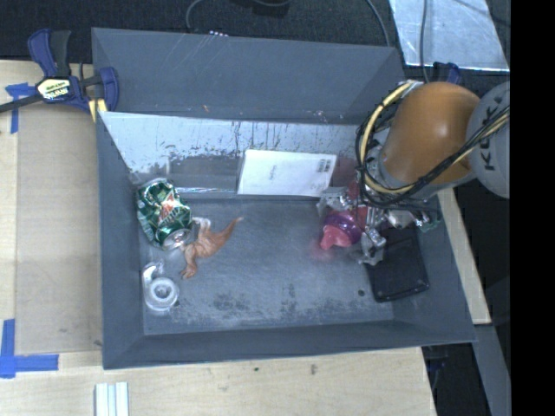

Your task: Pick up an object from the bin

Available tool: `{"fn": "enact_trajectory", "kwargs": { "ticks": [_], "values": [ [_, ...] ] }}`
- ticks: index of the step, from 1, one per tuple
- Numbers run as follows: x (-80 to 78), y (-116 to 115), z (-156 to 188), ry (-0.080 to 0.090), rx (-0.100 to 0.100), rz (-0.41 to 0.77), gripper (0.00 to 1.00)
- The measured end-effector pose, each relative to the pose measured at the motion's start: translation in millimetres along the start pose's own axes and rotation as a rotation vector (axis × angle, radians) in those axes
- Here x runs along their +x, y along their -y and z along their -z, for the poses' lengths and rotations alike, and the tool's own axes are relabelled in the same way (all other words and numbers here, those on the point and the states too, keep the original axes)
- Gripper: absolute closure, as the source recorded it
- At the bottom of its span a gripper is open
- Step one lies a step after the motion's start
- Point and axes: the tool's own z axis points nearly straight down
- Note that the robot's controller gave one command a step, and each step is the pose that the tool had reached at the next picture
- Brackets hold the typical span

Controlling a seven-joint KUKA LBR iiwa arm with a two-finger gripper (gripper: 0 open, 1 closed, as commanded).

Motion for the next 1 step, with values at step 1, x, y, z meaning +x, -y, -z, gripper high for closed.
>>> {"fn": "enact_trajectory", "kwargs": {
  "ticks": [1],
  "values": [
    [-2.8,17.5,-26.2,-0.005,-0.016,-0.260,1.00]
  ]
}}
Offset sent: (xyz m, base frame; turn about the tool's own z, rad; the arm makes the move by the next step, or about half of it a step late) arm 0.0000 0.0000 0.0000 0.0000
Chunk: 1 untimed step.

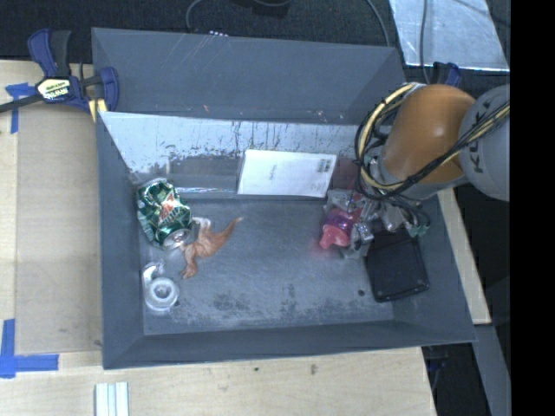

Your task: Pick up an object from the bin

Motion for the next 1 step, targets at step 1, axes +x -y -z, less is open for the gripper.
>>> {"fn": "enact_trajectory", "kwargs": {
  "ticks": [1],
  "values": [
    [0.0,0.0,0.0,0.000,0.000,0.000,1.00]
  ]
}}
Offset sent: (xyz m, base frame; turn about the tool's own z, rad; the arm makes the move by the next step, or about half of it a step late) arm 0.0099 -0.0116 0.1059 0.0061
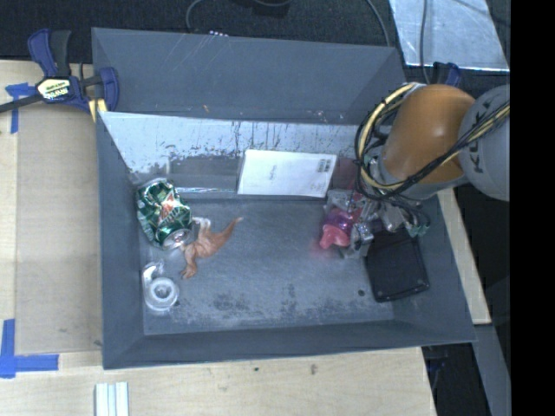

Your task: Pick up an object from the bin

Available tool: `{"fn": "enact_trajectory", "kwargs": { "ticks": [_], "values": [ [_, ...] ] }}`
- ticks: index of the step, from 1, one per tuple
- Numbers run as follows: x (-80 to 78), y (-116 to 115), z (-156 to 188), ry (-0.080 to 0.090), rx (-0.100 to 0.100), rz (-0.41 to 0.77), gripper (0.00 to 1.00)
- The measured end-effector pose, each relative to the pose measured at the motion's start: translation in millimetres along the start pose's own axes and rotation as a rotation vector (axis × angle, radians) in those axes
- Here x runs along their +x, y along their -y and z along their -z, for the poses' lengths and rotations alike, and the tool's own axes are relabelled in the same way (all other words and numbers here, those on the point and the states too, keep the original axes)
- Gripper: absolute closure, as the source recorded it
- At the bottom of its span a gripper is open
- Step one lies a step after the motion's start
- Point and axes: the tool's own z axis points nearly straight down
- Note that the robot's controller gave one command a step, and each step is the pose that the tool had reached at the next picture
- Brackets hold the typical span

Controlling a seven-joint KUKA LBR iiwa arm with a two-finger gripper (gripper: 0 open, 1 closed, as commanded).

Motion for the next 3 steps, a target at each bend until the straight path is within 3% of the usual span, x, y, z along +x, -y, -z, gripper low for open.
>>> {"fn": "enact_trajectory", "kwargs": {
  "ticks": [1,2,3],
  "values": [
    [-7.7,13.7,106.1,0.003,0.001,-0.009,1.00],
    [-7.7,13.8,106.1,0.003,0.001,-0.009,1.00],
    [-2.7,14.7,149.9,-0.003,-0.003,-0.023,1.00]
  ]
}}
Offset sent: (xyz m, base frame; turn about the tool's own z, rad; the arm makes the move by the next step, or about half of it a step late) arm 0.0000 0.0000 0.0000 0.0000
